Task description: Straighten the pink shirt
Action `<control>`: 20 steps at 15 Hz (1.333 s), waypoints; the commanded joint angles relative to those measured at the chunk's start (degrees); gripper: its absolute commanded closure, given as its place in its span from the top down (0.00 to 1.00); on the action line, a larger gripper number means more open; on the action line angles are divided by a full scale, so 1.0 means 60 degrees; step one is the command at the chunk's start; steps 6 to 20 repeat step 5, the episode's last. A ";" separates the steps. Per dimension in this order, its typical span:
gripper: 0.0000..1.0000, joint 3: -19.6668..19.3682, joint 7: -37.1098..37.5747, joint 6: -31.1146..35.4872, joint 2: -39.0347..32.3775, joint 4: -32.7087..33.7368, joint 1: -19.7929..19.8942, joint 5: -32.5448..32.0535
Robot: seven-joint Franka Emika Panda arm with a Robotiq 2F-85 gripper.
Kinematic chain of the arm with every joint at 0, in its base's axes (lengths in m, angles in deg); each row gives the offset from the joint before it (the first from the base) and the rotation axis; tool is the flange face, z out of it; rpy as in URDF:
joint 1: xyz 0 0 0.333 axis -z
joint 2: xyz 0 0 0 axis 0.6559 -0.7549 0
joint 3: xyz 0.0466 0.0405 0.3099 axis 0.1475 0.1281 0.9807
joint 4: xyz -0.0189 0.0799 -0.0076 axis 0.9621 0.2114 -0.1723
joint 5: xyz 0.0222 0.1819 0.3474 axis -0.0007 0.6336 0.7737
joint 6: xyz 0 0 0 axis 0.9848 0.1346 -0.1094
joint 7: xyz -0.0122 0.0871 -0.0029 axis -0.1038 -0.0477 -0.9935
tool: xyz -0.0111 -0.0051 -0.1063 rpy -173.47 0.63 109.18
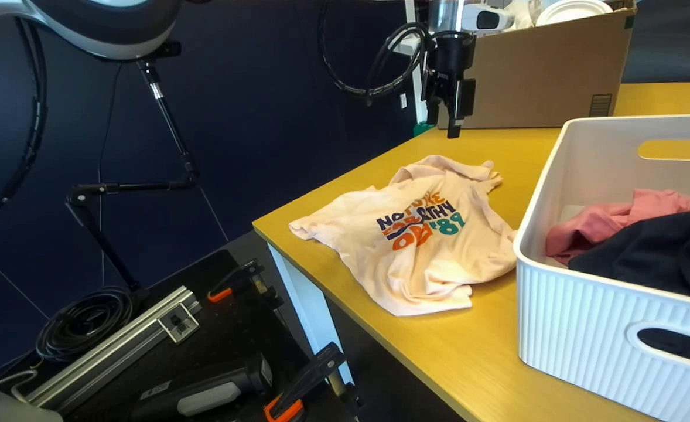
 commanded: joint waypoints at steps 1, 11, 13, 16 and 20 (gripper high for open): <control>1.00 0.0000 0.0000 0.0000 -0.0008 0.0000 0.0000 0.0000; 1.00 0.0000 0.0000 0.0000 -0.0055 0.0000 0.0000 0.0000; 1.00 0.0000 0.0000 0.0000 -0.0055 0.0000 0.0000 0.0000; 1.00 0.0000 0.0000 0.0000 -0.0055 0.0000 0.0000 0.0000; 1.00 0.0000 0.0000 0.0000 -0.0055 0.0000 0.0000 0.0000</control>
